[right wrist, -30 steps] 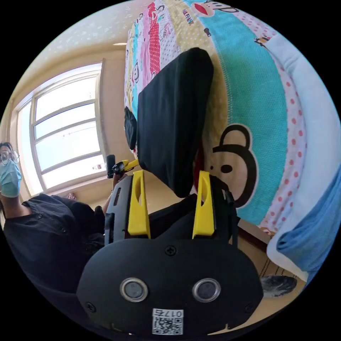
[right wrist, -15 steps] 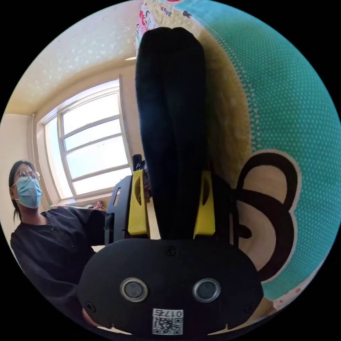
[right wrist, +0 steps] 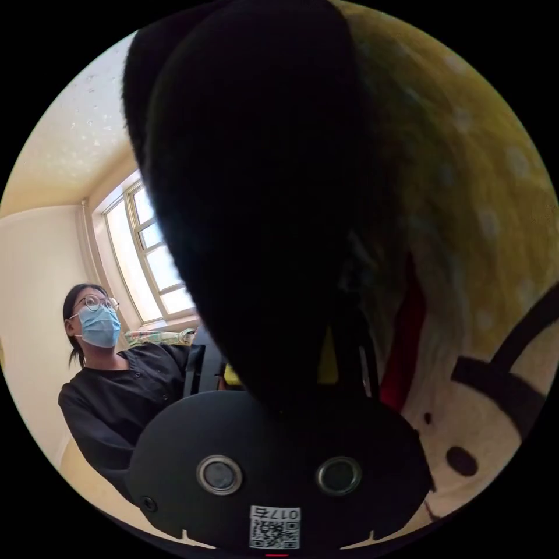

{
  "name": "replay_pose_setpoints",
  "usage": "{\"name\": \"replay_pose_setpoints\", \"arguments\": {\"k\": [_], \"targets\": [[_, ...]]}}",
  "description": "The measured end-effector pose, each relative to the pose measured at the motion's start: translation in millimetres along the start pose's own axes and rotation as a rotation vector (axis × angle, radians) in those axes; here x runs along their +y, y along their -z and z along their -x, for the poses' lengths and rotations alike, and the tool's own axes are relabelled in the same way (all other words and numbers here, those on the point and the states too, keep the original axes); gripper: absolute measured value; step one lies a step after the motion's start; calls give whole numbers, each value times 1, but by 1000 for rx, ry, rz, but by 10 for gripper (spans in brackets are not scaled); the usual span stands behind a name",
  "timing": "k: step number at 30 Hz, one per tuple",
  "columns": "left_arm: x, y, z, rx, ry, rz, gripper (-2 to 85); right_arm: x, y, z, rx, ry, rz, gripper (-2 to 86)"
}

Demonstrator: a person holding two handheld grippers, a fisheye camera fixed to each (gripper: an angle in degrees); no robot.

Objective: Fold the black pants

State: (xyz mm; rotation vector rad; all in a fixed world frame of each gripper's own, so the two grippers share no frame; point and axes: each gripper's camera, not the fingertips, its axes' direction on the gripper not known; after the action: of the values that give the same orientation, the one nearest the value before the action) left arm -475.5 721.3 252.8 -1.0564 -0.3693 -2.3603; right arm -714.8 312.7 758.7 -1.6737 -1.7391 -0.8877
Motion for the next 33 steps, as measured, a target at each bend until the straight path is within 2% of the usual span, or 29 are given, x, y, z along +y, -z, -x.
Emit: {"name": "replay_pose_setpoints", "arguments": {"k": [3, 7, 11, 16, 20, 23, 24, 25, 26, 28, 29, 30, 33], "targets": [[24, 14, -19, 65, -18, 69, 89, 27, -6, 21, 26, 21, 43, 113], [63, 59, -47, 141, -45, 43, 89, 51, -42, 60, 19, 83, 126, 93], [96, 154, -74, 110, -33, -139, 91, 37, -113, 96, 60, 189, 245, 91], [115, 283, -111, 69, -123, -425, 94, -26, -248, 148, 49, 439, 491, 90], [105, 364, -130, -67, -205, -642, 100, -81, -331, 161, 52, 521, 626, 89], [76, 394, -107, -246, -139, -735, 119, -125, -396, 146, 241, 619, 735, 95], [59, 398, -89, -393, -100, -755, 127, -143, -420, 128, 363, 607, 766, 100], [48, 399, -76, -453, -54, -750, 127, -162, -439, 102, 550, 507, 763, 109], [26, 398, -42, -528, 68, -710, 127, -170, -445, 87, 655, 440, 745, 114], [-3, 388, 16, -553, 248, -583, 140, -182, -449, 33, 1009, 173, 663, 122], [-14, 380, 50, -463, 293, -507, 148, -178, -447, 25, 1022, 152, 656, 122], [-6, 380, 69, -345, 268, -539, 147, -167, -437, 19, 945, 149, 600, 118], [22, 377, 93, -225, 237, -548, 121, -123, -388, 9, 782, 113, 426, 87]]}}
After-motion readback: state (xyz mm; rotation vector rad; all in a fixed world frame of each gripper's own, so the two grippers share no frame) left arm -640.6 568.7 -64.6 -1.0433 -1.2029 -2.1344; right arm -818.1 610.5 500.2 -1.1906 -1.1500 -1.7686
